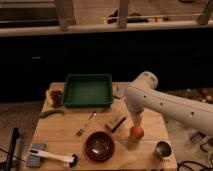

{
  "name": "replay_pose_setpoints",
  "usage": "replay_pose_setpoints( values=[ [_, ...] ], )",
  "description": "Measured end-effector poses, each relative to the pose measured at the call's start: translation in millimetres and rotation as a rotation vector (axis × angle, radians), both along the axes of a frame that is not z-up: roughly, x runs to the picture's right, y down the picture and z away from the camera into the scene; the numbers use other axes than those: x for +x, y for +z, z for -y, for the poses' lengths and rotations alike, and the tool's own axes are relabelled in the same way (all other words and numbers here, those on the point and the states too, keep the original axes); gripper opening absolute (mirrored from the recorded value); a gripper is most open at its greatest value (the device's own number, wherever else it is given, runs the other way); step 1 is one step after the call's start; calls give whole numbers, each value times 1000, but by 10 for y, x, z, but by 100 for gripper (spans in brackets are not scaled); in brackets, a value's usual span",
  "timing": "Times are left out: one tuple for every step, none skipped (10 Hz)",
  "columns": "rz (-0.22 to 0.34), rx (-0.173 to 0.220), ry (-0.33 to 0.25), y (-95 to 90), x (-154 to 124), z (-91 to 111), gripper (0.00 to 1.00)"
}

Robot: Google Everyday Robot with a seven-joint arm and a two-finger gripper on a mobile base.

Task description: Wipe tray with eraser

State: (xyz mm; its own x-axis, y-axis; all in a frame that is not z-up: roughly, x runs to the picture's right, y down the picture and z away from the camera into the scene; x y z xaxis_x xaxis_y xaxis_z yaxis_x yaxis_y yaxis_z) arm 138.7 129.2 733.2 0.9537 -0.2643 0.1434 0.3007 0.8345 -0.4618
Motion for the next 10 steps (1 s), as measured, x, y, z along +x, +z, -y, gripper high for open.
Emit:
replay_pose_setpoints(
  values=[
    [6,-1,-5,30,-19,-18,80],
    [16,-3,-13,68,-53,-35,80],
    [24,-5,-19,107,-63,-57,80],
    [34,-7,-27,147,-72,-74,80],
    [44,-10,-35,175,-83,-89,80],
    [52,-13,-42,203,-88,-96,80],
    [60,-17,-49,234,-86,-107,80],
    [69,-21,-57,266,-93,-123,80],
    [77,-24,-65,295,-101,-138,80],
    [90,-30,-77,328,-124,-151,80]
  ],
)
